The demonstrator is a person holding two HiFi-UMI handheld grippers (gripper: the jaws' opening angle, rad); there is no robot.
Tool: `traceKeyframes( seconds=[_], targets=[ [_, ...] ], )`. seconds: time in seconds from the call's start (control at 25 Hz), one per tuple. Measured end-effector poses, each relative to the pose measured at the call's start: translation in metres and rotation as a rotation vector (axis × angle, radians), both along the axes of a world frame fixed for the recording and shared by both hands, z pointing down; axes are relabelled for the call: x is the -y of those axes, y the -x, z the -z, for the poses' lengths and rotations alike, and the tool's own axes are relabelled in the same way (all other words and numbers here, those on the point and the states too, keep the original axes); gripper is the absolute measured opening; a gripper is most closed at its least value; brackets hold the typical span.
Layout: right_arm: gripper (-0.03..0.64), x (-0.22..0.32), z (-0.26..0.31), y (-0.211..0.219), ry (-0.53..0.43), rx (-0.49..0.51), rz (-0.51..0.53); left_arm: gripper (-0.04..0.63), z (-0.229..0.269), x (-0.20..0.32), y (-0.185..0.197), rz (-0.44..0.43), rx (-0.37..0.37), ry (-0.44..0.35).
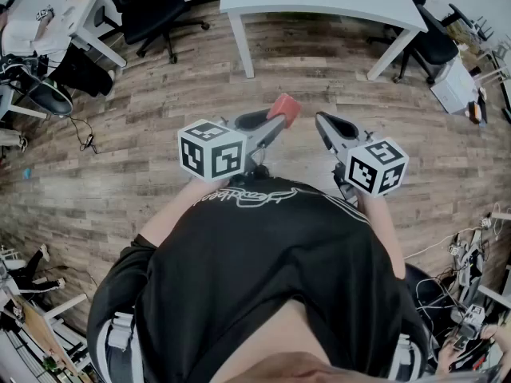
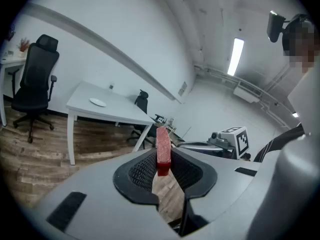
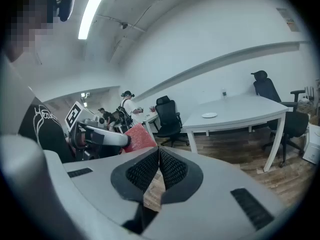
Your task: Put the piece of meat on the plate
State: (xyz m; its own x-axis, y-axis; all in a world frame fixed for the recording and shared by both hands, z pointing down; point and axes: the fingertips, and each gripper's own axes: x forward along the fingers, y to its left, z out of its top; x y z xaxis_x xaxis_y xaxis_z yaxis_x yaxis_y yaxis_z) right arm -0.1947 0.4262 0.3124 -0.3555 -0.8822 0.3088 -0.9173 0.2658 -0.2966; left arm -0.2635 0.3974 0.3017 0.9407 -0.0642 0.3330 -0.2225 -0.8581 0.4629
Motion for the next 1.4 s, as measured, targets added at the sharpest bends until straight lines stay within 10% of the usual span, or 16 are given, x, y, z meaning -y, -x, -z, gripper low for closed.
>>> traceKeyframes(
  seconds=[0.8, 1.4],
  targets=[
    [0.011, 0.014, -0.013, -0.019, 0.024, 0.02, -0.036, 0.085, -0.019, 0.016, -0.02, -0.02, -0.015, 0.075],
    [0.011, 0.154, -0.029, -0.086, 0.09, 0.056, -0.057, 0.086, -0.034, 0.159, -0.082, -0.018, -0.009, 0.14]
  ],
)
